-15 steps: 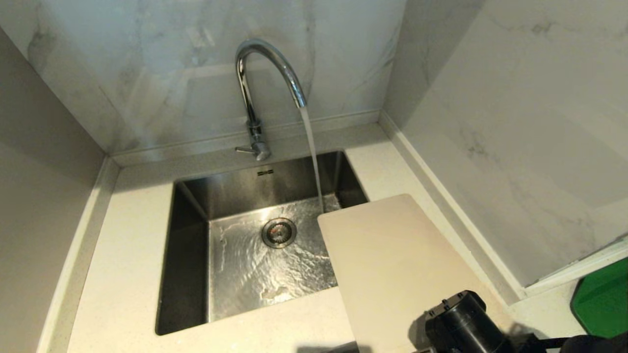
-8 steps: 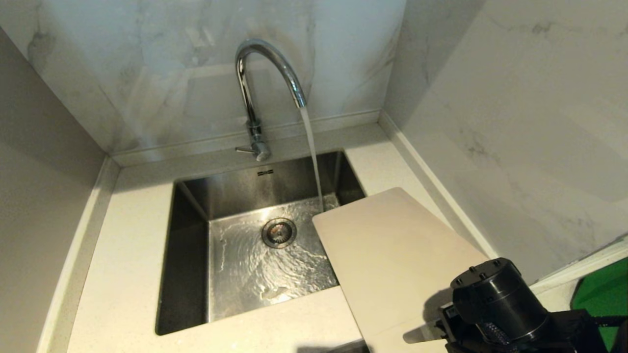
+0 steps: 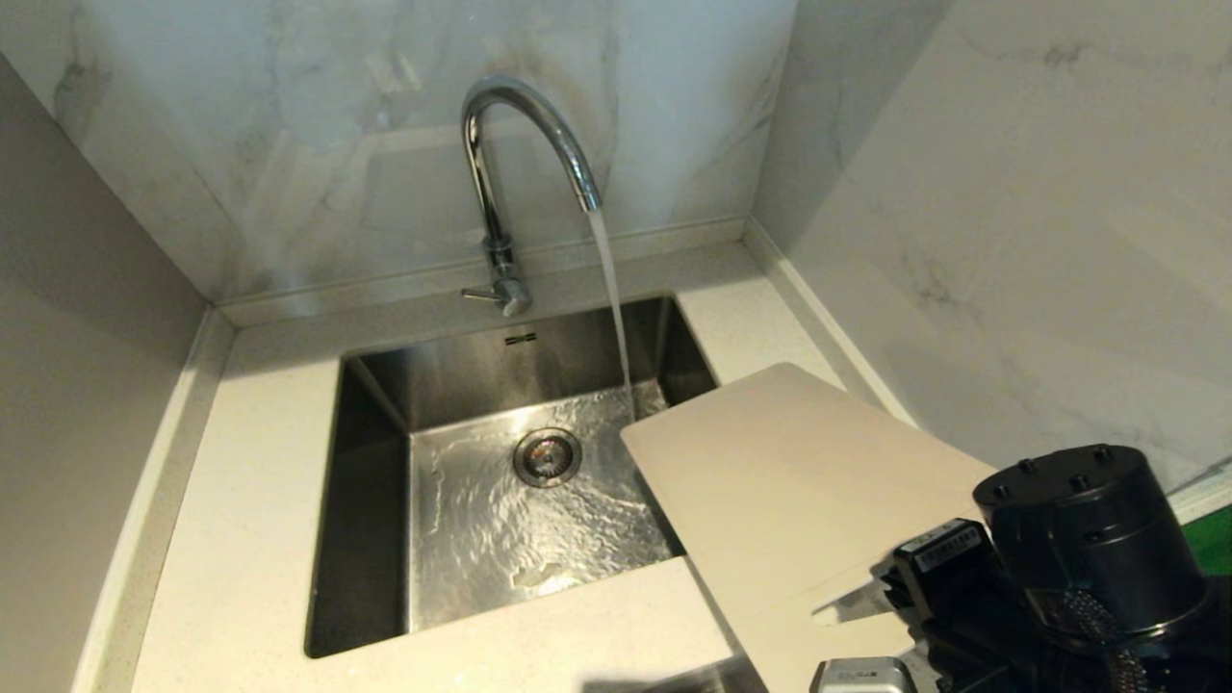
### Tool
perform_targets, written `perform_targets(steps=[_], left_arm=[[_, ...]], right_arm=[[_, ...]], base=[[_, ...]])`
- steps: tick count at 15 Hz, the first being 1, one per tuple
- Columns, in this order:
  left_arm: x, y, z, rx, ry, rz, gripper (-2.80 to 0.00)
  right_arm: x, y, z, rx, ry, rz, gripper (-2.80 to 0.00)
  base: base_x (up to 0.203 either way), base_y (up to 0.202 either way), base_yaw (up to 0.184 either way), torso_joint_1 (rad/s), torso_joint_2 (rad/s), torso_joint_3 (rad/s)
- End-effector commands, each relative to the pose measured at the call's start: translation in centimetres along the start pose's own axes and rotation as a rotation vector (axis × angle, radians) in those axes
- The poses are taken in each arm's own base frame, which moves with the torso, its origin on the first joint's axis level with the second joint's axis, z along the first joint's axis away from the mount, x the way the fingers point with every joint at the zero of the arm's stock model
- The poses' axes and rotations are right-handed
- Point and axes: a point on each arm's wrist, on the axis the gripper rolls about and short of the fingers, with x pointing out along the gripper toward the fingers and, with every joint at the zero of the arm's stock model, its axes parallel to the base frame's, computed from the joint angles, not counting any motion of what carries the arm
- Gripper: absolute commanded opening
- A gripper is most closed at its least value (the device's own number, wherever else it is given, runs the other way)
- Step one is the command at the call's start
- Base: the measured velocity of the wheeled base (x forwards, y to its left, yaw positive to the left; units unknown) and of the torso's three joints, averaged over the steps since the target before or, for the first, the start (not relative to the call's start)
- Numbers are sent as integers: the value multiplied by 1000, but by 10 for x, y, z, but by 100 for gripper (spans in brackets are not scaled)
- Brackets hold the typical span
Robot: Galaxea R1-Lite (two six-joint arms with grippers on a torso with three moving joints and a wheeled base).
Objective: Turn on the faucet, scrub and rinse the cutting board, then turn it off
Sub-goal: Pick up the cutting board
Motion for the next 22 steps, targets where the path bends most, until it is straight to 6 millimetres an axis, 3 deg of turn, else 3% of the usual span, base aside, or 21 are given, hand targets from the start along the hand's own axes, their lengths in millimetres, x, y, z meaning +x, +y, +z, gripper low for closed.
perform_targets(steps=[1, 9, 14, 22], left_arm=[[0, 0, -1, -1, 4, 1, -280], [0, 0, -1, -1, 4, 1, -280], [0, 0, -1, -1, 4, 1, -280], [0, 0, -1, -1, 4, 0, -280]], right_arm=[[-18, -2, -7, 0, 0, -76, -280], [-43, -5, -17, -27, -11, -184, -280], [-61, -11, -22, -37, -85, -276, -280], [-71, -19, -21, -120, -273, -359, -280]], base=[[0, 0, 0, 0, 0, 0], [0, 0, 0, 0, 0, 0], [0, 0, 0, 0, 0, 0], [0, 0, 0, 0, 0, 0]])
